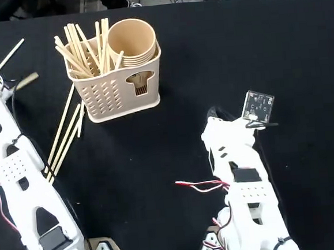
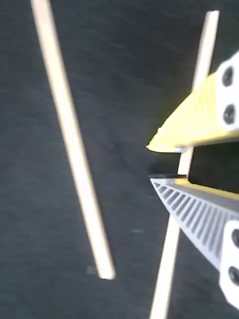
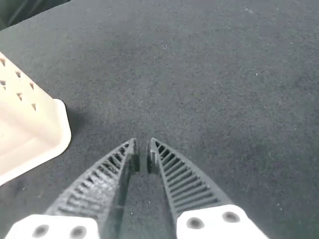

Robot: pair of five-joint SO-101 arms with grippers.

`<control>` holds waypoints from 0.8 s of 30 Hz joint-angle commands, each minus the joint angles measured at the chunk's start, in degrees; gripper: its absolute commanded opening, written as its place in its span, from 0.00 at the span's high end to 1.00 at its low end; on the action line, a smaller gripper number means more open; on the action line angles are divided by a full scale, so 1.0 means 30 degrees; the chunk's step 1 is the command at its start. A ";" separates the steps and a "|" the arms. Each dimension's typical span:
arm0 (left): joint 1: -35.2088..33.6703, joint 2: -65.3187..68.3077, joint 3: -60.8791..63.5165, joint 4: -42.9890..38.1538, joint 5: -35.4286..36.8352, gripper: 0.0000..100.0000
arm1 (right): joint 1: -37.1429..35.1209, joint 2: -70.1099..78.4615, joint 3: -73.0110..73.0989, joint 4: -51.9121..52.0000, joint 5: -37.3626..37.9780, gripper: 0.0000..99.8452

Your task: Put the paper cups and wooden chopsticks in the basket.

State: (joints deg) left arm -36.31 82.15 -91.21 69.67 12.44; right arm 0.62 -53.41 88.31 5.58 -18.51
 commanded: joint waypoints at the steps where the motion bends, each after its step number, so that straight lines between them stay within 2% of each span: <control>1: 0.0249 -0.1348 -0.1333 0.4835 -0.2784 0.89 | -0.0147 -0.0044 -0.0103 -0.0440 0.0234 0.95; 7: 0.0249 -0.2696 -0.1451 0.9700 -0.5832 0.89 | -0.0147 -0.0044 -0.0103 -0.0440 0.0234 0.95; 9: 0.0044 -0.3897 -0.1363 0.9582 -0.5861 0.89 | -0.0147 -0.0044 -0.0103 -0.0440 0.0234 0.95; 11: -0.0396 -0.4542 -0.1392 0.8264 -0.5099 0.89 | -0.0147 -0.0044 -0.0103 -0.0440 0.0234 0.95; 14: -0.0659 -0.4571 -0.1392 0.4103 -0.2403 0.89 | -0.0147 -0.0044 -0.0103 -0.0440 0.0234 0.95; 18: -0.0747 -0.3311 -0.0952 -0.3136 0.0821 0.89 | -0.0147 -0.0044 -0.0103 -0.0440 0.0234 0.95; 22: -0.0747 -0.0352 -0.0278 -1.2337 0.1524 0.89 | -0.0147 -0.0044 -0.0103 -0.0440 0.0234 0.95; 24: -0.0659 0.1084 0.0571 -1.6029 0.1524 0.89 | -0.0147 -0.0044 -0.0103 -0.0440 0.0234 0.95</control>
State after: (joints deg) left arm -37.98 80.04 -92.35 47.96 15.78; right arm 0.62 -53.41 88.31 5.58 -18.33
